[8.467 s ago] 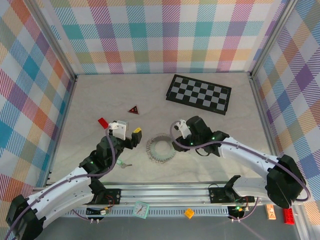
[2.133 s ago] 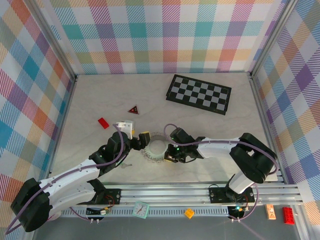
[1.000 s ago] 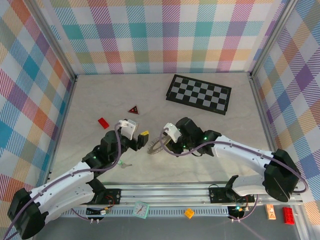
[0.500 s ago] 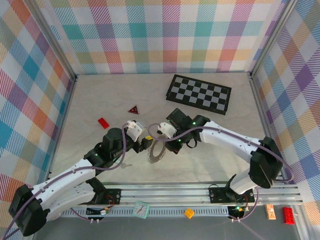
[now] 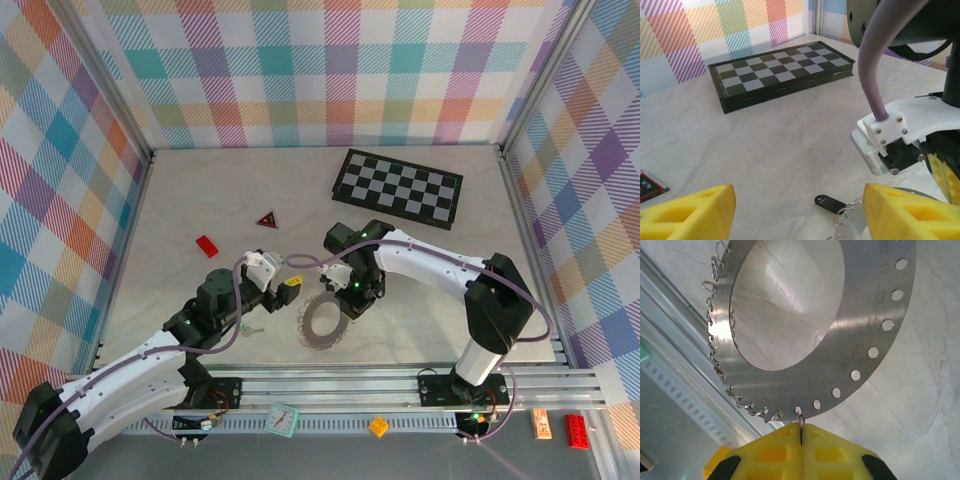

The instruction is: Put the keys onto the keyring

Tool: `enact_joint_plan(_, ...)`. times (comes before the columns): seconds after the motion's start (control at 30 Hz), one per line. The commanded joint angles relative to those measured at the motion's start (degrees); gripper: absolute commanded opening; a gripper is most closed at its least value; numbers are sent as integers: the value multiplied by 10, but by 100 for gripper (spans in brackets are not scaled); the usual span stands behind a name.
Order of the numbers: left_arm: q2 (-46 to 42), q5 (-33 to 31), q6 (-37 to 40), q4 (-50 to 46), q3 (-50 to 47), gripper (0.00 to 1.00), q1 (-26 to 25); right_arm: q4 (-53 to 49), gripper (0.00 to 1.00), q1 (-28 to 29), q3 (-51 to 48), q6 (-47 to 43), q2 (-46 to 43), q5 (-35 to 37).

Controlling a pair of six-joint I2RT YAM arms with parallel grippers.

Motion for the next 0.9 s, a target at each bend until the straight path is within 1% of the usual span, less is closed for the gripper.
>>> enact_joint_plan(0.0,-14,0,-12,25,-9,68,4,-36,0,-3,17,8,9,-22)
enact_joint_plan(0.13,-12,31,-17,20,-9,70,4,-35,0,-4,24,14,21,-18)
enact_joint_plan(0.27,10,78,-37,31,-16,70,-8,0,0,-25,22,36,2,-26)
enact_joint_plan(0.4,34,76,-21,32,-21,71,-44,48,0,-54,5,54,-23,-61)
enact_joint_plan(0.53,64,69,3,35,-17,72,-69,93,0,-67,-18,63,-33,-82)
enact_joint_plan(0.6,78,53,-2,49,-15,72,-74,118,0,-71,-34,68,-32,-81)
enact_joint_plan(0.67,82,19,-17,73,-19,72,-74,140,0,-79,-54,70,-30,-67)
enact_joint_plan(0.8,76,-65,-51,90,-20,74,-74,158,0,-89,-83,65,-26,32)
enact_joint_plan(0.87,72,-92,-64,90,-20,75,-74,161,0,-89,-89,64,-22,69)
